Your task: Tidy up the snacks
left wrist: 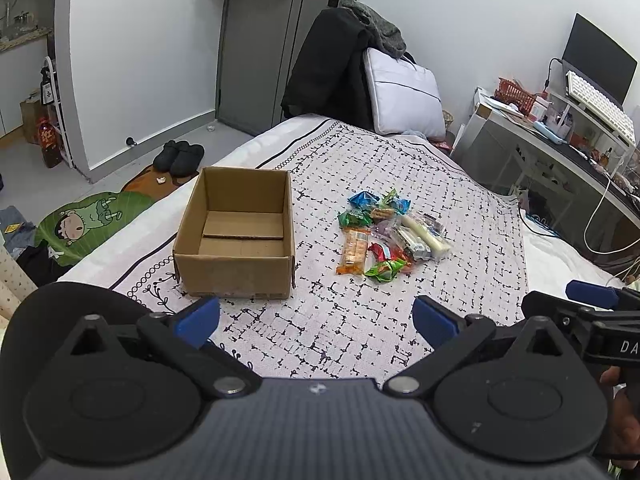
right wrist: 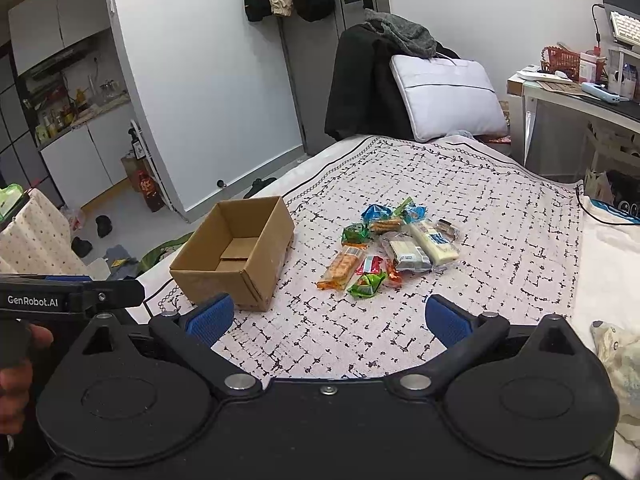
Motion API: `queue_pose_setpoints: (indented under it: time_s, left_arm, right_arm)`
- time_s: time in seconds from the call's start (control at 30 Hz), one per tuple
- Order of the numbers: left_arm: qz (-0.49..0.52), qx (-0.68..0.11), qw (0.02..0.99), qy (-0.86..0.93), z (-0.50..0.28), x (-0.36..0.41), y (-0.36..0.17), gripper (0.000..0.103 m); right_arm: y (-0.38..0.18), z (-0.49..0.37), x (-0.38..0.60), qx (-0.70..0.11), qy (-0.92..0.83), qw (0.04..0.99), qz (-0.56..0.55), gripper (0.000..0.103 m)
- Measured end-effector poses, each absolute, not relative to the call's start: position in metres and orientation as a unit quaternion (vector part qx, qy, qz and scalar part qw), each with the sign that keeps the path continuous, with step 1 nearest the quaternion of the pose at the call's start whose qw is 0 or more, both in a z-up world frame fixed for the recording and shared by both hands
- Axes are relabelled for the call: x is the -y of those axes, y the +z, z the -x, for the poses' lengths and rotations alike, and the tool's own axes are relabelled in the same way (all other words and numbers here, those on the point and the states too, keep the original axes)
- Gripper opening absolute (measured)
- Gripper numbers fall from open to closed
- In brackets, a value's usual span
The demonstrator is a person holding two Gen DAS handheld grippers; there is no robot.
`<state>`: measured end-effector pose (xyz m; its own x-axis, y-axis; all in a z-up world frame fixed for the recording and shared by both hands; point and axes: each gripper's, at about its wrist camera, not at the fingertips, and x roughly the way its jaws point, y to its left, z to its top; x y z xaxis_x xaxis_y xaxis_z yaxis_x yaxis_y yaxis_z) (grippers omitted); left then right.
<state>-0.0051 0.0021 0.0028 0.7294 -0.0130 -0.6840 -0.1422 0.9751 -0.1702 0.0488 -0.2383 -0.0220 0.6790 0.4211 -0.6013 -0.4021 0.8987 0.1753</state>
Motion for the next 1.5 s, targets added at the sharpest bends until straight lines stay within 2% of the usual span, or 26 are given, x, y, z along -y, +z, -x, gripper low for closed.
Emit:
queue_pose_setpoints:
  time_s: [1.5]
  left_arm:
    - [0.105, -0.369, 0.922, 0.041, -0.002, -0.001, -0.002, 0.102]
  right_arm:
    - [-0.026, -0.062, 0.241, -0.337, 0.232, 0.912, -0.016, 0.103]
